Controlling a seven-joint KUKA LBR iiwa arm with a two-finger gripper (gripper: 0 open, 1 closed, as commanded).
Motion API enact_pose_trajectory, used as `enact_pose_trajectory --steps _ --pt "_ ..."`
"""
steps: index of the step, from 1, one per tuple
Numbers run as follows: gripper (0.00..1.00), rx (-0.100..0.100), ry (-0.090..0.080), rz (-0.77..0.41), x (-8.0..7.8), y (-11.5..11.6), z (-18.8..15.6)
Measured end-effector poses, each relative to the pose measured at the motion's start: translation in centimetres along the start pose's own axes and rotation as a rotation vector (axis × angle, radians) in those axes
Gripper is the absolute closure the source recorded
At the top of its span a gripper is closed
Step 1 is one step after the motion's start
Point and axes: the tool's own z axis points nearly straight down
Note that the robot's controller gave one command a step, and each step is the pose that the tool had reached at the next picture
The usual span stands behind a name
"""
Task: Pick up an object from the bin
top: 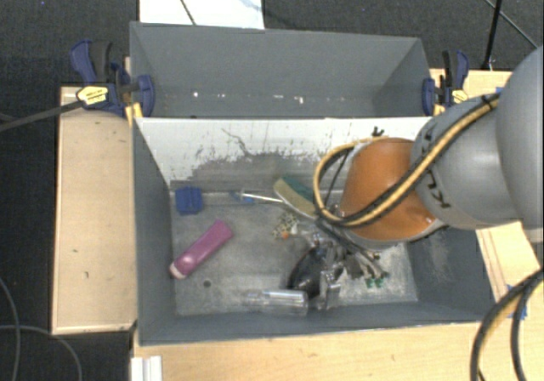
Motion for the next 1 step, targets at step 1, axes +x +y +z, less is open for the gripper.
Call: enact_pose_trajectory --steps 1 --pt "1.00 0.004 -0.001 0.005 -0.03 -0.59 0.01"
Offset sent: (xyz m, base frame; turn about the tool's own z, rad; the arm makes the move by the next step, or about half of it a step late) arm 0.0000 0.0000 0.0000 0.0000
